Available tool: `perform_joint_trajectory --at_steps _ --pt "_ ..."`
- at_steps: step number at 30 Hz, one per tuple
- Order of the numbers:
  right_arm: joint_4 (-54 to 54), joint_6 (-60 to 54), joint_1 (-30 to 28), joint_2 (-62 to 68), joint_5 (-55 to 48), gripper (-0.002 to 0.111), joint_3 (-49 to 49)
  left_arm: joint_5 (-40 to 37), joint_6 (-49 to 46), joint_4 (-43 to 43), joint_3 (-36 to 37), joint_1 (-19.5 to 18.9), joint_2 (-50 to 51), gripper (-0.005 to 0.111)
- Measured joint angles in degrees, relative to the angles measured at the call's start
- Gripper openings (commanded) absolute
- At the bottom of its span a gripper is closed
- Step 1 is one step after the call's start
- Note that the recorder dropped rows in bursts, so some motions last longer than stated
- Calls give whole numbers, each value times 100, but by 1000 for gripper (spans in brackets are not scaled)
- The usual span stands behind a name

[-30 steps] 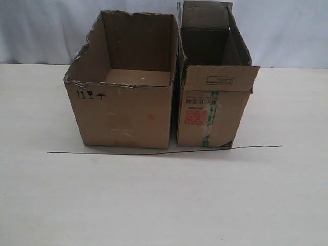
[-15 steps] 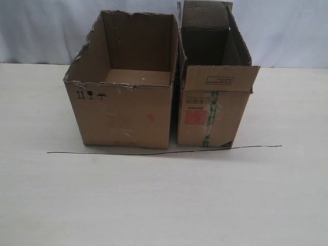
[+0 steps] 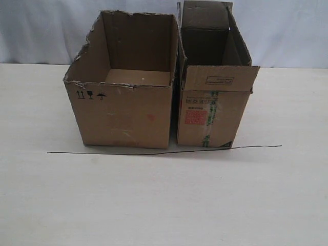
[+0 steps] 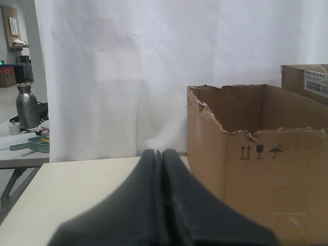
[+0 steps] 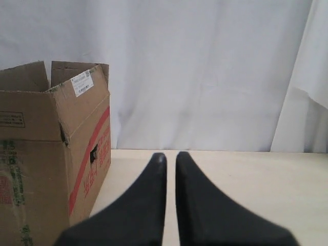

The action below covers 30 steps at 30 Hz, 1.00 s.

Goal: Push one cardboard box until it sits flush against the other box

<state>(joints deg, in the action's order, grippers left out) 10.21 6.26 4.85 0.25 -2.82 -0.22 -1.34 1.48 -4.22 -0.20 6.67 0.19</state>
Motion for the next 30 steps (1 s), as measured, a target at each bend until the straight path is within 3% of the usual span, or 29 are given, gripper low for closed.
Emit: perform_joint_trajectory --at_steps 9,30 --pt "-158 35 -353 0 -56 5 0 0 0 0 0 0 0 0" --pt "-537 35 -353 0 -603 5 0 0 0 0 0 0 0 0"
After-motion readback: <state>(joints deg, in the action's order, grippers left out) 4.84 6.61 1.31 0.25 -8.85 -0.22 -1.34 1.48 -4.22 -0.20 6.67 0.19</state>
